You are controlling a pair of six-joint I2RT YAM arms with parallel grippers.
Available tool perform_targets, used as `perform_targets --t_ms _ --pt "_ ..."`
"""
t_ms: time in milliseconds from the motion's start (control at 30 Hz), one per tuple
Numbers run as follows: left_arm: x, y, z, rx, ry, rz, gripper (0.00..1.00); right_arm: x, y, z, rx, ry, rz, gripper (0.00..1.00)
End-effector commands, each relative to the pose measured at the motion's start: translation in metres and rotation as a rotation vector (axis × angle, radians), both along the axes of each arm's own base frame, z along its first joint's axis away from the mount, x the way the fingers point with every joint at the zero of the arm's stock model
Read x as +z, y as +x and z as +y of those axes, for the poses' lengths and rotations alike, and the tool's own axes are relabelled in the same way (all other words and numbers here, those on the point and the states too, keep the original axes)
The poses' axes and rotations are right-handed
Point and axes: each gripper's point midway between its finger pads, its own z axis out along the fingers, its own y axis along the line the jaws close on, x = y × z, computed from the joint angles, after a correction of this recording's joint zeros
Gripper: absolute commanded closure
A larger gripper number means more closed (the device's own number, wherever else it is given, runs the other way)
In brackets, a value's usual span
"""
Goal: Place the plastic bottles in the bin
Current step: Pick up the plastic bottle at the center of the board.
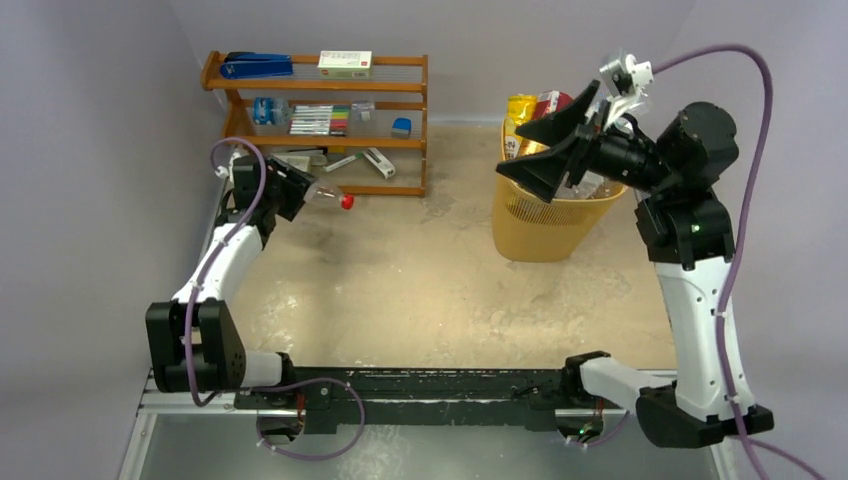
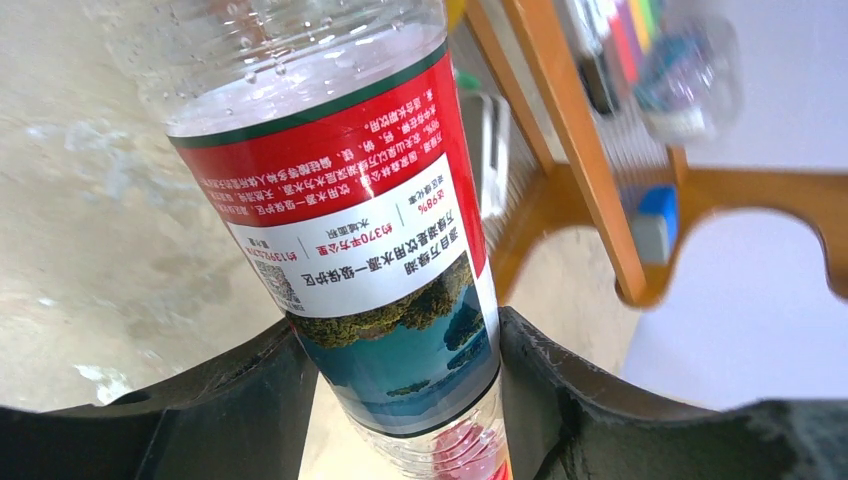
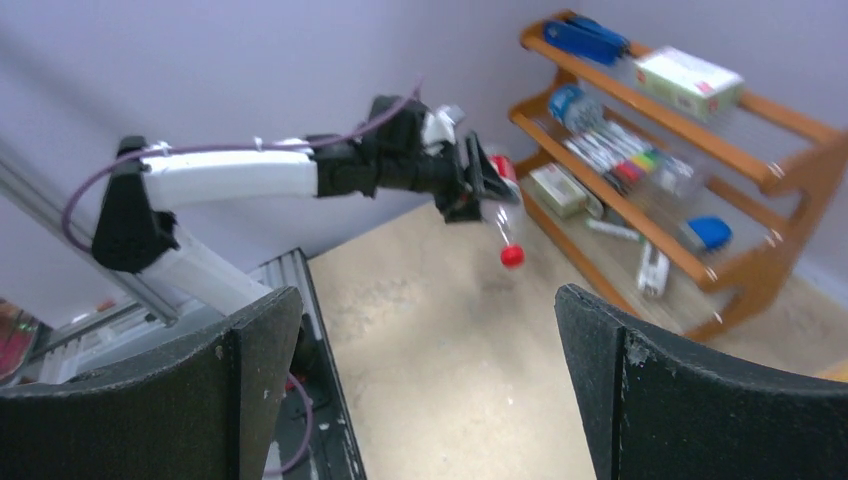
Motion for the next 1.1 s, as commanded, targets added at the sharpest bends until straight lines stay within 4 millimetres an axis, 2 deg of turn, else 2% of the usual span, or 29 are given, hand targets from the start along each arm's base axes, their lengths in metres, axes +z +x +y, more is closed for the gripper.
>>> perform_targets --t_ms 0,67,133,333,433,567,667,867,1067 --pt "0.034 -0.014 -0.025 -0.109 0.027 -0.066 0.4 0.009 0.021 0.044 -0.027 -0.042 0.013 0.0" --pt "0.051 -0.02 -0.035 -0.151 0.015 -0.103 0.4 -0.014 0.039 0.075 -0.001 -0.11 0.07 0.0" --pt "0.069 -0.026 -0.045 -0.198 0.006 -0.14 0.4 -0.029 0.047 0.089 0.018 -0.127 0.105 0.0" --pt "0.12 -0.046 -0.078 -0.38 0.0 -0.23 0.39 -0.092 0.058 0.099 -0.005 -0.193 0.21 0.03" --pt "0.141 -0.056 -0.094 -0.451 -0.035 -0.287 0.39 -0.113 0.054 0.103 0.003 -0.21 0.247 0.03" --pt "0.163 -0.066 -0.119 -0.525 -0.042 -0.342 0.39 -0.128 0.045 0.113 0.036 -0.205 0.28 0.06" --pt "0.172 -0.071 -0.141 -0.575 -0.039 -0.365 0.38 -0.127 0.035 0.114 0.053 -0.179 0.281 0.07" --pt "0.182 -0.081 -0.186 -0.659 -0.034 -0.395 0.38 -0.126 0.017 0.107 0.048 -0.152 0.291 0.07" --pt "0.189 -0.091 -0.228 -0.719 -0.028 -0.408 0.38 -0.145 0.005 0.092 0.0 -0.162 0.335 0.07"
